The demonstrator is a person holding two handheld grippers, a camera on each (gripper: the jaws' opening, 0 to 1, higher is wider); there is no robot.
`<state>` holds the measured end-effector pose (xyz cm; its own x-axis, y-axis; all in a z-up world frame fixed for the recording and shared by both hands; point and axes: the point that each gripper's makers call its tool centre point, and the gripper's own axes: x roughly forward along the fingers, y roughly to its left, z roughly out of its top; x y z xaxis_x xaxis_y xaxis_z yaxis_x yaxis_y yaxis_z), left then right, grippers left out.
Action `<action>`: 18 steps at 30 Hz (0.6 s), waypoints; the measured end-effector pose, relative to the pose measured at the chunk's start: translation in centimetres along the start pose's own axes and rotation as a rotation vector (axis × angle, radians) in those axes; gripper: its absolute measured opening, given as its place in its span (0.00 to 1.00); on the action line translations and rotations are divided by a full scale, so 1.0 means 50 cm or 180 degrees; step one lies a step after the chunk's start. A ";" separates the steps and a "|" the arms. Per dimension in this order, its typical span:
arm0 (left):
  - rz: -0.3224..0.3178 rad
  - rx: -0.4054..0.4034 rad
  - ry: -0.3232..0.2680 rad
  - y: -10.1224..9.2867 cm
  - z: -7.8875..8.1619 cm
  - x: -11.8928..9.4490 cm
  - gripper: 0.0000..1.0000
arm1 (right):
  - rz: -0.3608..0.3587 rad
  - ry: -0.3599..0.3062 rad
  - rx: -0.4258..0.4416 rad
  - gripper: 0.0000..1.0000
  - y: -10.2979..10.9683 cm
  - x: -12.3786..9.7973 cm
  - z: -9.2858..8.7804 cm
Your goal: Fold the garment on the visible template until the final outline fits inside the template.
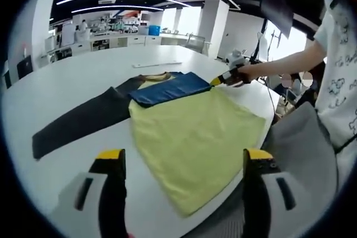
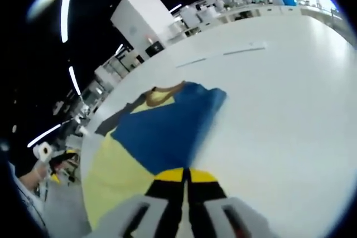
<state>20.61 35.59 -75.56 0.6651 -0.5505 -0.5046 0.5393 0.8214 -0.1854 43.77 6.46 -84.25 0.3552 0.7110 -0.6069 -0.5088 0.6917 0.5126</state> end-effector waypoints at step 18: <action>-0.0039 0.0103 -0.0078 0.027 0.019 0.000 0.83 | 0.0045 -0.0263 -0.0641 0.59 0.073 -0.089 -0.007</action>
<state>21.86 36.55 -75.01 0.6705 -0.5644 -0.4815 0.5638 0.8095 -0.1639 40.05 5.78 -79.89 0.4058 0.7343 -0.5443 -0.6576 0.6481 0.3841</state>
